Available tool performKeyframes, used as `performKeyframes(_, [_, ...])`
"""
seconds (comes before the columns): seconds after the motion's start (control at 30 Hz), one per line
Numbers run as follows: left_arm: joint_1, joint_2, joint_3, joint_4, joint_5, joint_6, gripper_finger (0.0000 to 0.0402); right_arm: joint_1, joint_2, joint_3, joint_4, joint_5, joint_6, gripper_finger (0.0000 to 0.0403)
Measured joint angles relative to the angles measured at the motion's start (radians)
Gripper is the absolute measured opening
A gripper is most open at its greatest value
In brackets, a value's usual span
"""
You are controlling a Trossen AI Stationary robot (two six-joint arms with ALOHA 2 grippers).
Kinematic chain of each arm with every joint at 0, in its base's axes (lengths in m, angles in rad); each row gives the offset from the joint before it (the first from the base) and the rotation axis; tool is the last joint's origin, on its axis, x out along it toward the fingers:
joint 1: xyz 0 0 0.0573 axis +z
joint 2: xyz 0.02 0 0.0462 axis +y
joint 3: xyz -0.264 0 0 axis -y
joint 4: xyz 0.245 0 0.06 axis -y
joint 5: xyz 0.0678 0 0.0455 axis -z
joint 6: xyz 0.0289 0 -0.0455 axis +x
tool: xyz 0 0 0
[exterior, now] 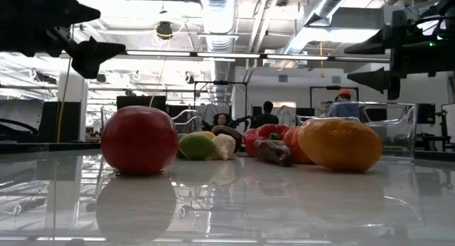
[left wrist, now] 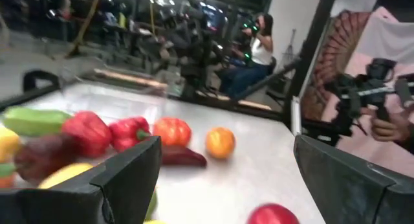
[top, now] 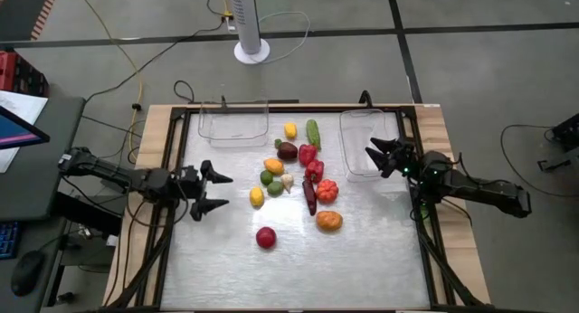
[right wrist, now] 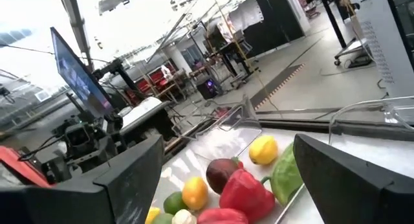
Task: Sort produce into baskets
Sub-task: Put the brown potato into the right transparent bin
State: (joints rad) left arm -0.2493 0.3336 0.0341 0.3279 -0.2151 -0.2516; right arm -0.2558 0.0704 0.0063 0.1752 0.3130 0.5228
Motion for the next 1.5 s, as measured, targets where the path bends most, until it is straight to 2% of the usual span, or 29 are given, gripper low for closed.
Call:
performKeyframes(0.33, [0.0, 0.0, 0.002, -0.015, 0.052, 0.056, 0.0338, -0.005, 0.002, 0.001, 0.023, 0.0, -0.014, 0.0369])
performKeyframes(0.5, [0.0, 0.0, 0.003, 0.057, 0.039, 0.043, 0.0338, 0.0, 0.047, 0.089, -0.035, -0.124, -0.162, 0.0369])
performKeyframes(0.67, [0.0, -0.001, 0.004, 0.165, -0.063, 0.056, 0.0338, 0.088, 0.24, 0.191, -0.012, -0.125, -0.274, 0.0369])
performKeyframes(0.9, [0.0, 0.0, 0.005, 0.305, -0.079, 0.075, 0.0338, 0.277, 0.616, 0.335, 0.06, -0.132, -0.388, 0.0369])
performKeyframes(1.0, [0.0, 0.0, 0.005, 0.311, -0.079, 0.072, 0.0338, 0.345, 0.766, 0.415, 0.073, -0.132, -0.458, 0.0369])
performKeyframes(1.2, [0.0, 0.019, 0.019, 0.237, -0.081, 0.04, 0.0338, 0.414, 1.058, 0.592, 0.059, -0.132, -0.464, 0.0384])
performKeyframes(1.33, [0.0, 0.066, 0.079, 0.116, -0.084, 0.029, 0.0338, 0.443, 1.226, 0.741, -0.044, -0.132, -0.478, 0.0397])
performKeyframes(1.5, [0.0, 0.181, 0.169, 0.03, -0.086, 0.071, 0.0338, 0.467, 1.385, 0.959, -0.347, -0.102, -0.473, 0.0398])
